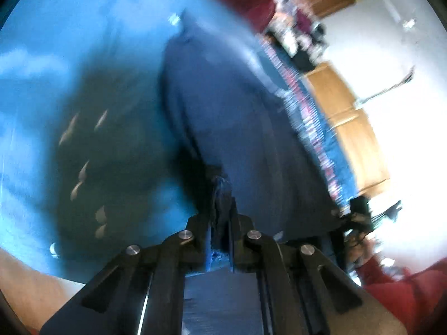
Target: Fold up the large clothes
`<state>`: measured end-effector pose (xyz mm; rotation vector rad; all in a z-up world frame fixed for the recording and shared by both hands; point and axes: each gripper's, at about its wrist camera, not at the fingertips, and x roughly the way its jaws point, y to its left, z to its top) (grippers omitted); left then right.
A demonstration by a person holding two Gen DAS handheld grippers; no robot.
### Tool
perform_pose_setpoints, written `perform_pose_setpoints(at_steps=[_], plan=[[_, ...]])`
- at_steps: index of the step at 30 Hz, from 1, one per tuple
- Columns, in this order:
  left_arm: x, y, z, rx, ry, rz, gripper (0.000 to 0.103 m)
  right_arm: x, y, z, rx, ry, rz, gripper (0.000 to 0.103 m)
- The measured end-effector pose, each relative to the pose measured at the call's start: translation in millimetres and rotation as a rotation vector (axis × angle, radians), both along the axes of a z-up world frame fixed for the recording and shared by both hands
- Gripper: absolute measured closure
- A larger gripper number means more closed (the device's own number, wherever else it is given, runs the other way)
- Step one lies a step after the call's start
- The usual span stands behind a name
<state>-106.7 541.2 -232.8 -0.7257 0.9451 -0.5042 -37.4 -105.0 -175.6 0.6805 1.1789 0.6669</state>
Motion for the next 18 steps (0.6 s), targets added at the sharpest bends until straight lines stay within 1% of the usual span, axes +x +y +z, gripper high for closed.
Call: perform_pose_setpoints(at_steps=[2,4,7,10,13,14,16,18], plan=[[6,1,27,-0.060,-0.073,0.019,0.097,8,-4,21,0.042,-0.019,-0.010,0.095],[23,2,57,-0.130,-0.151,0.035,0.097,19,-6,39,0.077,-0.043,-0.017,0.095],[50,3,84,-0.172,-0.214,0.042,0.097,39,-6,64,0.143,-0.081,-0.027,0.095],[82,2,103,-0.183,-0.251,0.066,0.097,62,-5,84,0.176,-0.110,-0.038,0.095],[122,7,116,-0.187,-0.270,0.095,0.097,104,-6,102,0.183,-0.148,-0.045,0.095],[134,12,118,-0.186,-0.273,0.105,0.097,123,-8,104,0.183,-0.155,-0.053,0.095],[172,15,119,-0.183,-0.268,0.123,0.097,163,-12,103,0.189,-0.151,-0.073,0.095],[214,12,117,-0.155,-0.255,0.139,0.097,210,-9,100,0.173,-0.147,-0.080,0.095]])
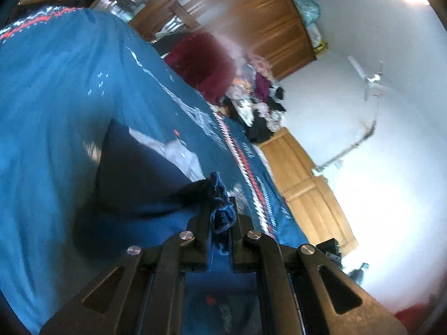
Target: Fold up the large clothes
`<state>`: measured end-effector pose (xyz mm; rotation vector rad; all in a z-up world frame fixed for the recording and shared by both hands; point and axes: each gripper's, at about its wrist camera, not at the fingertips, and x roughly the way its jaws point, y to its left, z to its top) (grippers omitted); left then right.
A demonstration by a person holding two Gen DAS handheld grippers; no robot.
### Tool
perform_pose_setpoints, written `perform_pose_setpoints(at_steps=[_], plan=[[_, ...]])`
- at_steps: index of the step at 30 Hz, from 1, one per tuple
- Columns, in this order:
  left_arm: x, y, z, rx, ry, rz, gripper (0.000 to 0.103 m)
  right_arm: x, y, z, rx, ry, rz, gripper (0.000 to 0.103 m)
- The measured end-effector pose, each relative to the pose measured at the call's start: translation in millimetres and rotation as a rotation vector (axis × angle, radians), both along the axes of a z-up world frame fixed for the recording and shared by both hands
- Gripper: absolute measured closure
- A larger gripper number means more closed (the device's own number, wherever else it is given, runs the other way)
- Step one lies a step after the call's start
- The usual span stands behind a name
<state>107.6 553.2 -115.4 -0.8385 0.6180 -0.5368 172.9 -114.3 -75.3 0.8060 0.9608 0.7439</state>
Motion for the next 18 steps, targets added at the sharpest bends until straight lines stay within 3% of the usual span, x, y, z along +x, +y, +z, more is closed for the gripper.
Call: perform_pose_setpoints(at_steps=[4,9,12,13,14,16,18], plan=[[86,-9,-18,0.043,0.049,0.013,0.094,83,6,-19,-0.063,0.020,-0.001,0.094],[210,-28,-85,0.193,0.188,0.041,0.084,177,7,-80,-0.162,0.090,0.003,0.084],[263,-34,-154,0.281,0.388,0.047,0.075,208,1,-123,-0.304,0.164,-0.052,0.060],[275,-37,-172,0.308,0.443,0.042,0.075,210,-2,-129,-0.330,0.174,-0.063,0.043],[280,-39,-177,0.310,0.450,0.046,0.076,211,-4,-132,-0.336,0.173,-0.066,0.031],[281,-43,-165,0.332,0.404,0.045,0.074,208,-6,-133,-0.325,0.153,-0.056,0.020],[278,-45,-145,0.361,0.343,0.046,0.061,204,-8,-132,-0.353,0.136,-0.055,0.019]])
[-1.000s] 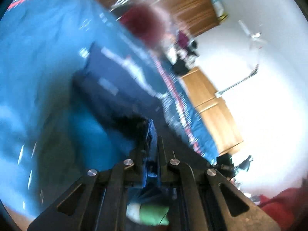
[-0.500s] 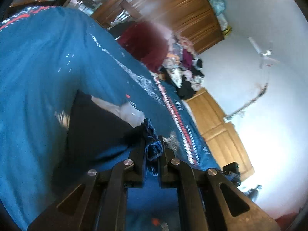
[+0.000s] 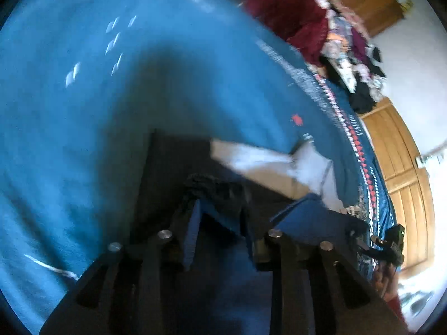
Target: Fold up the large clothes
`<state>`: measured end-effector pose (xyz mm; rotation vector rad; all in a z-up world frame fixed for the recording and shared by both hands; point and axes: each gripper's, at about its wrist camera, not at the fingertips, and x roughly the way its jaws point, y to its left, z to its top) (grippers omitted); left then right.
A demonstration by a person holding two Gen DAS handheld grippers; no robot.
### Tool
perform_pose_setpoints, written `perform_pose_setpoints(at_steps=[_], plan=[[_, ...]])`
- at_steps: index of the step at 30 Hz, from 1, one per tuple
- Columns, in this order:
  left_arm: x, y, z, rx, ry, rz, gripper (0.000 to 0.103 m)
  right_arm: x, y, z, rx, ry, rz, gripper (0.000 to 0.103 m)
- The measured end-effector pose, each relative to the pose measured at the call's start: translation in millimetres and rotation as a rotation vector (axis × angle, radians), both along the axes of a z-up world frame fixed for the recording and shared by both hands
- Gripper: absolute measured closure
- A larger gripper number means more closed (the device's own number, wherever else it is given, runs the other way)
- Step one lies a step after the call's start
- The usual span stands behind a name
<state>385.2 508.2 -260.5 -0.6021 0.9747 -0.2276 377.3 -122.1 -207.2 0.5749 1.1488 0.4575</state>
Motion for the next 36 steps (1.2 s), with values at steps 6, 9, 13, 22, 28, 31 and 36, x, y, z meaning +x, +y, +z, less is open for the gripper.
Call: perform_pose_setpoints(at_steps=[6,9,13,22,28,31,36], plan=[[-36,22,57,0.131,-0.121,0.098,0.052,-6,18,28,-0.176,-0.162,-0.013,0.042],[-61,10,59,0.121,-0.137,0.028,0.051,6,45,10,-0.194,-0.136,0.068,0.042],[-92,-11,19,0.154,-0.040,-0.045,0.051,5,77,-15,-0.328,-0.087,0.130,0.040],[-197,20,11,0.223,-0.026,0.172,0.055,-130,141,62,-0.469,-0.411,0.178,0.039],[-222,-14,19,0.068,-0.124,0.080,0.050,-162,201,6,-0.536,-0.388,0.259,0.036],[-218,4,-9,0.109,-0.029,0.171,0.074,-168,200,-18,-0.573,-0.351,0.277,0.035],[-253,32,-6,-0.018,-0.028,0.289,0.053,-187,183,-3,-0.528,-0.331,0.235,0.028]])
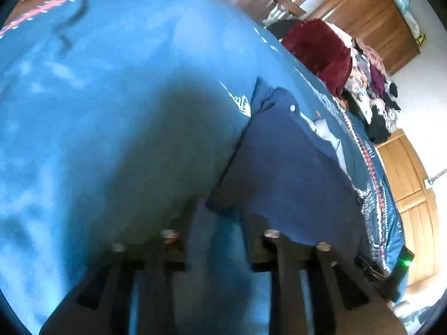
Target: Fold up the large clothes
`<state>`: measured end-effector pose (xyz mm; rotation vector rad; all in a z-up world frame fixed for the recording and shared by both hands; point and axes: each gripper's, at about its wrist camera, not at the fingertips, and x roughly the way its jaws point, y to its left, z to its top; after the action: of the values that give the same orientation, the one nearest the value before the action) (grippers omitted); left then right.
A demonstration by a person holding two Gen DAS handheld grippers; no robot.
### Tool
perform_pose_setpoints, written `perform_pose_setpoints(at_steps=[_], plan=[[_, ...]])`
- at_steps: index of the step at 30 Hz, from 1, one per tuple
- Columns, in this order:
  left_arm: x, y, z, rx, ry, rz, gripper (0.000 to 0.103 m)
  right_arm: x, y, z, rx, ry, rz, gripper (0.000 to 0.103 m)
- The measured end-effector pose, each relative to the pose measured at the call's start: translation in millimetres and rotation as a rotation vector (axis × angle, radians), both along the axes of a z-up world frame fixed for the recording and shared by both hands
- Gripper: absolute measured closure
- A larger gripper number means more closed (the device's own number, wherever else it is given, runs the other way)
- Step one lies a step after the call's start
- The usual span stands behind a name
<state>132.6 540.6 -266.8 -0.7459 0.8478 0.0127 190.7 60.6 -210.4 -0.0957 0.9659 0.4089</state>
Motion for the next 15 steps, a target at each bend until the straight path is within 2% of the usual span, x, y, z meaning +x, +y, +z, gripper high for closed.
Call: perform_pose_setpoints(at_steps=[1,5,9,12,15], plan=[[-6,-1,3,-0.041,-0.018,-0.003,0.050,-3,0,0,0.001,0.001,0.003,0.027],[-9,-22,5,-0.222,-0.095,-0.063,0.048,-12,2,1,0.013,0.007,0.012,0.025],[8,-39,-13,-0.243,-0.042,-0.043,0.048,-12,6,3,0.025,0.012,0.015,0.024],[19,-47,-14,-0.201,-0.050,-0.039,0.048,-12,10,5,0.026,0.010,0.026,0.024],[26,-47,-15,-0.180,-0.088,0.016,0.048,-14,16,11,0.033,0.001,0.039,0.024]])
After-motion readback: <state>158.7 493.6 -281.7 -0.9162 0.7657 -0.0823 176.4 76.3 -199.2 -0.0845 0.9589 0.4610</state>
